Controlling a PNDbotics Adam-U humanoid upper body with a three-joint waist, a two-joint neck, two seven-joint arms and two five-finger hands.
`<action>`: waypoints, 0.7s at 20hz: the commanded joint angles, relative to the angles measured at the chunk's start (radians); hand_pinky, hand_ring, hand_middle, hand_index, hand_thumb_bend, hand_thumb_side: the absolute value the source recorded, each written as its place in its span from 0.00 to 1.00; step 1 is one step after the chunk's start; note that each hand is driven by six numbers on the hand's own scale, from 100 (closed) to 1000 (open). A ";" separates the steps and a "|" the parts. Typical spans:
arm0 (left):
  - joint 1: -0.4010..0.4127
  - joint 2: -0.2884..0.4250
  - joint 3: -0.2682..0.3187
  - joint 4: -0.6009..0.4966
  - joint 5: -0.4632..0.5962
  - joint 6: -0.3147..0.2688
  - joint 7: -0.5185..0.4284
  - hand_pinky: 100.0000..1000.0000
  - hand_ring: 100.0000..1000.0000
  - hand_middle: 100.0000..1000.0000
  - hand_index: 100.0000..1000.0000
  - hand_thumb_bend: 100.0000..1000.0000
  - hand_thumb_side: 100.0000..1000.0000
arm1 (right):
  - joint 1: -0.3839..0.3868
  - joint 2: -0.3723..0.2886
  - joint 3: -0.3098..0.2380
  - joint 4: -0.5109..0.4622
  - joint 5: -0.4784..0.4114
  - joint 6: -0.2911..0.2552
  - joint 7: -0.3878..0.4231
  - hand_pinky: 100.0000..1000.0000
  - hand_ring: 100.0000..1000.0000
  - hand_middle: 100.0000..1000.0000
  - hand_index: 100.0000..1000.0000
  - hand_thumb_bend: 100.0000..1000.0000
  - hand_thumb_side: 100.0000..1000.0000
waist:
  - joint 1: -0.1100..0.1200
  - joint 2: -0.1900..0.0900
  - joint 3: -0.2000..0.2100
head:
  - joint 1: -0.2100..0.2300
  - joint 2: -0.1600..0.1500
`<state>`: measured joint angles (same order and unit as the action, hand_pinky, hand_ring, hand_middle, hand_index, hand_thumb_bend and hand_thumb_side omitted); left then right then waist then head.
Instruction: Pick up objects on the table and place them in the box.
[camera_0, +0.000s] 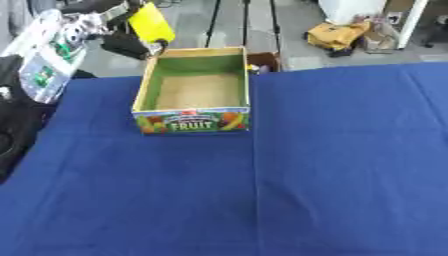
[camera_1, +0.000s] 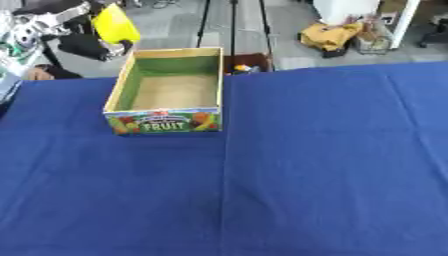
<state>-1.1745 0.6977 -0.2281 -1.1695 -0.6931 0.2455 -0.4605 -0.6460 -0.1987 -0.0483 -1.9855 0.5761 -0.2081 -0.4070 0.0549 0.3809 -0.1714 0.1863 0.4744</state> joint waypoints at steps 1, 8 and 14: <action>-0.043 -0.019 0.028 0.053 -0.040 -0.009 0.040 0.39 0.42 0.39 0.58 0.00 0.48 | -0.035 -0.025 0.001 -0.015 -0.012 -0.004 0.004 0.72 0.84 0.61 0.84 0.00 1.00 | 0.003 -0.002 -0.007 | 0.023 -0.040; -0.077 -0.066 0.082 0.198 -0.130 -0.089 0.133 0.38 0.41 0.39 0.57 0.00 0.47 | -0.062 -0.023 0.003 -0.015 -0.022 -0.008 0.005 0.72 0.84 0.61 0.84 0.00 1.00 | 0.009 0.040 -0.041 | 0.060 -0.088; -0.080 -0.080 0.098 0.260 -0.173 -0.113 0.169 0.38 0.42 0.39 0.57 0.00 0.48 | -0.072 -0.025 0.003 -0.015 -0.028 -0.008 0.005 0.71 0.84 0.60 0.84 0.00 1.00 | 0.011 0.064 -0.054 | 0.067 -0.104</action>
<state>-1.2316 0.6022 -0.1454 -0.9083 -0.8551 0.1361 -0.3026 -0.7017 -0.2059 -0.0445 -1.9852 0.5586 -0.2137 -0.4028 0.0678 0.4699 -0.2244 0.2492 0.3848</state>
